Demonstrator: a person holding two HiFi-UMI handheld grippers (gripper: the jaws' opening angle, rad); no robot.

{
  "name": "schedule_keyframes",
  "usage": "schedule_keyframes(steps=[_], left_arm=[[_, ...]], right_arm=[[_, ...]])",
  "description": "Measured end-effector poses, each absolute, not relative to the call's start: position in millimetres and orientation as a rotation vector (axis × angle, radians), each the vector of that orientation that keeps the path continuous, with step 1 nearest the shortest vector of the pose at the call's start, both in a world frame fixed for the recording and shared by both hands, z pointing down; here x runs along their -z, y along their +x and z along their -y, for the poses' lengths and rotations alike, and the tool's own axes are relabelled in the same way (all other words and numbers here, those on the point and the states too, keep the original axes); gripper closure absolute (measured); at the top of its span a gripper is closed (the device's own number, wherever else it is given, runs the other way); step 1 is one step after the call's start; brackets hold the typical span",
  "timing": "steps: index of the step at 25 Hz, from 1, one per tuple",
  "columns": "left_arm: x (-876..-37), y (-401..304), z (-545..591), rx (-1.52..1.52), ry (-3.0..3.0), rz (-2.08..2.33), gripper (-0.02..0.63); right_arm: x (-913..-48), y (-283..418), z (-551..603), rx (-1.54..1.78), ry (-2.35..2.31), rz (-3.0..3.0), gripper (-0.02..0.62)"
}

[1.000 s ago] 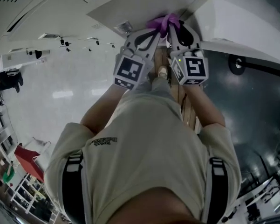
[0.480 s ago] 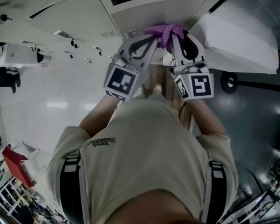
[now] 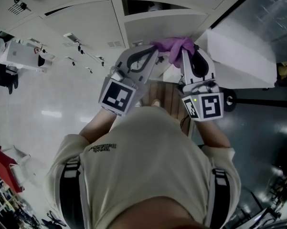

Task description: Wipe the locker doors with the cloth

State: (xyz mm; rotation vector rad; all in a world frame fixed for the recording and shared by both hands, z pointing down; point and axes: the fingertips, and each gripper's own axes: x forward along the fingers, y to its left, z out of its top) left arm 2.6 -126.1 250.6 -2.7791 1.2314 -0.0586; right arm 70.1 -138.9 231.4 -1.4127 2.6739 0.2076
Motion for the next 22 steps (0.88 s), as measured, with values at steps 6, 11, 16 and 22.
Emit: schedule_keyframes(steps=[6, 11, 16, 22], left_arm=[[-241.5, -1.3, 120.0, 0.041, -2.758, -1.256, 0.606], [-238.0, -2.5, 118.1, 0.037, -2.743, -1.283, 0.606], [-237.7, -5.2, 119.7, 0.04, -2.731, -1.314, 0.606], [-237.9, -10.0, 121.3, 0.036, -2.716, -1.345, 0.606]], right_arm=[[-219.6, 67.7, 130.0, -0.253, -1.36, -2.684, 0.551], [-213.9, 66.1, 128.3, -0.267, -1.325, -2.693, 0.551], [-213.7, 64.9, 130.3, -0.27, -1.299, -2.709, 0.551], [-213.1, 58.9, 131.4, -0.272, -1.262, -2.726, 0.551]])
